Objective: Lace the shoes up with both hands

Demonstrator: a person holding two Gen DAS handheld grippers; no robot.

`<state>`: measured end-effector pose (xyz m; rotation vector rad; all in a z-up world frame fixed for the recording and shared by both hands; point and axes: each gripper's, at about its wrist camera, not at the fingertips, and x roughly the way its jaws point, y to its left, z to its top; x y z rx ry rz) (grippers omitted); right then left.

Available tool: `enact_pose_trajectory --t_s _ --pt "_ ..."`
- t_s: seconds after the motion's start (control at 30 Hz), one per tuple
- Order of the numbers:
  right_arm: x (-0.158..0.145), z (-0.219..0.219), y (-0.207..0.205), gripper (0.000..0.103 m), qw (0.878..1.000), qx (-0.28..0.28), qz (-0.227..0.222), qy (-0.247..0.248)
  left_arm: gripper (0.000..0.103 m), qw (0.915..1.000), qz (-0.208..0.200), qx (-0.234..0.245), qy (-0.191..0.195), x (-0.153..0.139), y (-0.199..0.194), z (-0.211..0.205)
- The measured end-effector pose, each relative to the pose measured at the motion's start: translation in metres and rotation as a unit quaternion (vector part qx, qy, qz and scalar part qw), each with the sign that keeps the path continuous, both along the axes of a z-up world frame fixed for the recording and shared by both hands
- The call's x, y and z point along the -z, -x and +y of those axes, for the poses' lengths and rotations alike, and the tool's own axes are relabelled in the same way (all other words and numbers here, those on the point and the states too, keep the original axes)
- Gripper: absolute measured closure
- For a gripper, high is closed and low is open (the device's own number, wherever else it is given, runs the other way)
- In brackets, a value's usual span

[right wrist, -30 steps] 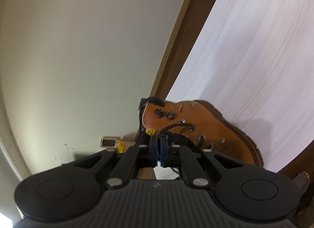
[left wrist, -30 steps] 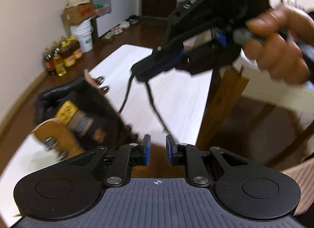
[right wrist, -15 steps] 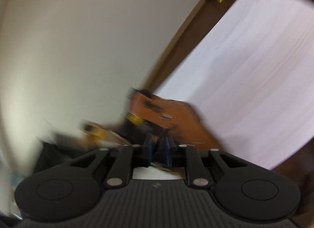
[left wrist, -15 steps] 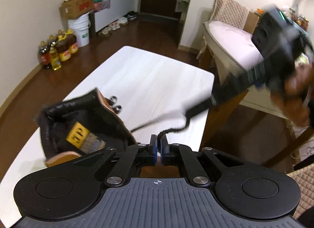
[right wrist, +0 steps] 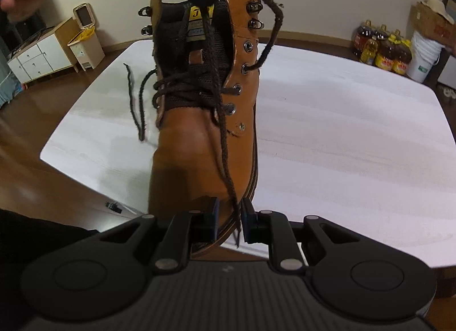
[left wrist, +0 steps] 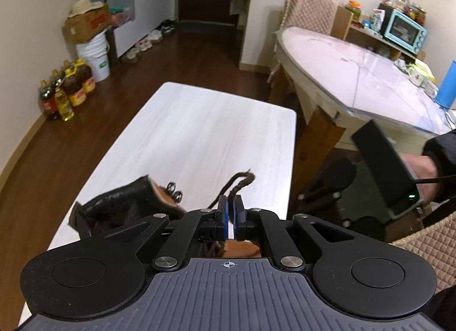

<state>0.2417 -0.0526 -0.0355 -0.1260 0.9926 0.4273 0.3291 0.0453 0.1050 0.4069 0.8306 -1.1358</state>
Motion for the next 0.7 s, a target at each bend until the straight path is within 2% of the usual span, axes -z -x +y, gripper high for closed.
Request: enact_pose_trajectory --t_s 0.1,0.23,0.3,0.53,0.7 --pt "-0.007 -0.005 -0.006 0.084 1.000 -0.003 -0.014 -0.018 0.100 1.0000 0.002 0.002 0.005 -0.003 -0.002 -0.002" --pt "-0.002 0.002 -0.012 0.085 1.000 -0.022 -0.018 0.008 0.100 0.9999 0.006 0.003 0.013 -0.006 -0.006 -0.003" --pt "-0.014 -0.006 -0.007 0.085 0.999 -0.026 -0.026 0.015 0.100 0.9999 0.006 0.004 0.014 -0.007 -0.006 -0.002" --pt "-0.014 -0.002 -0.011 0.084 0.997 -0.030 -0.057 0.047 0.100 0.9997 0.015 0.012 0.015 -0.007 -0.009 0.000" --pt "-0.012 0.006 -0.014 0.088 0.994 -0.045 -0.074 0.062 0.100 0.9996 0.017 0.012 0.019 -0.008 -0.012 0.003"
